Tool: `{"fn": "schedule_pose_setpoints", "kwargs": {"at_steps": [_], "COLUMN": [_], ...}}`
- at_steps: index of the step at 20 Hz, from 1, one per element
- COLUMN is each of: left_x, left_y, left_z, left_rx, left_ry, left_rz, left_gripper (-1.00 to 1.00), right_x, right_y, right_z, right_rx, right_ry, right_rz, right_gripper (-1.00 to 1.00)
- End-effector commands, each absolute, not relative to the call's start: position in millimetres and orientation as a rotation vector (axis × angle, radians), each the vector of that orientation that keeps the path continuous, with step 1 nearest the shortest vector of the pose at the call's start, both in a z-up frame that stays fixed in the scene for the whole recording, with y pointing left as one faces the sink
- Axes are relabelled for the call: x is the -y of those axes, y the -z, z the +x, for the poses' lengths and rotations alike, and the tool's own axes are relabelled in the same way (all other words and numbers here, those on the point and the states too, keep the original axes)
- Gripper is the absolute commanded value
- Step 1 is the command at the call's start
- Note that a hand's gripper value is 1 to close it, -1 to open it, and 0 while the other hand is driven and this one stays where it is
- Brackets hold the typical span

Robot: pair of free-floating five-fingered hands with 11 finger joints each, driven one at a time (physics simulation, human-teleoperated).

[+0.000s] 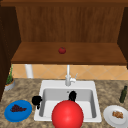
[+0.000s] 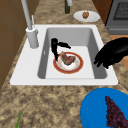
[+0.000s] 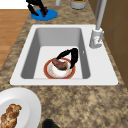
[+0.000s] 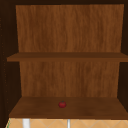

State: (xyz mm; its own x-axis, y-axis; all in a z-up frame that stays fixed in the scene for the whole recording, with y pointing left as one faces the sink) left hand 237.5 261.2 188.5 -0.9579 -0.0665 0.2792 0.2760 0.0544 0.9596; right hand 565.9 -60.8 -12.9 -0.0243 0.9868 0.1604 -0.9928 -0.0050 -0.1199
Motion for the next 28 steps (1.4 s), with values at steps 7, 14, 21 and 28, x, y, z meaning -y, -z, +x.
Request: {"fn": "schedule_pose_setpoints", "kwargs": {"at_steps": [7,14,21,28], "left_x": [-261.2,-261.2,-261.2,-261.2], "left_y": [-188.5,-188.5,-188.5,-188.5], "left_z": [237.5,237.5,237.5,237.5], "left_rx": [2.084,2.084,2.084,2.084], "left_ry": [1.992,1.992,1.992,1.992], "left_rz": [-0.213,-0.213,-0.213,-0.213], "left_gripper": [0.00,0.00,0.00,0.00], "right_x": [67.6,67.7,68.3,75.3], "right_y": [-20.8,-47.3,-80.9,-120.4], "right_z": [550.7,527.2,502.6,476.8], "right_rx": [0.384,0.520,0.656,0.764], "right_ry": [-1.584,-1.602,-1.610,-1.604], "right_rz": [-0.213,-0.390,-0.519,-0.625], "right_gripper": [-1.00,-1.00,-1.00,-1.00]}}
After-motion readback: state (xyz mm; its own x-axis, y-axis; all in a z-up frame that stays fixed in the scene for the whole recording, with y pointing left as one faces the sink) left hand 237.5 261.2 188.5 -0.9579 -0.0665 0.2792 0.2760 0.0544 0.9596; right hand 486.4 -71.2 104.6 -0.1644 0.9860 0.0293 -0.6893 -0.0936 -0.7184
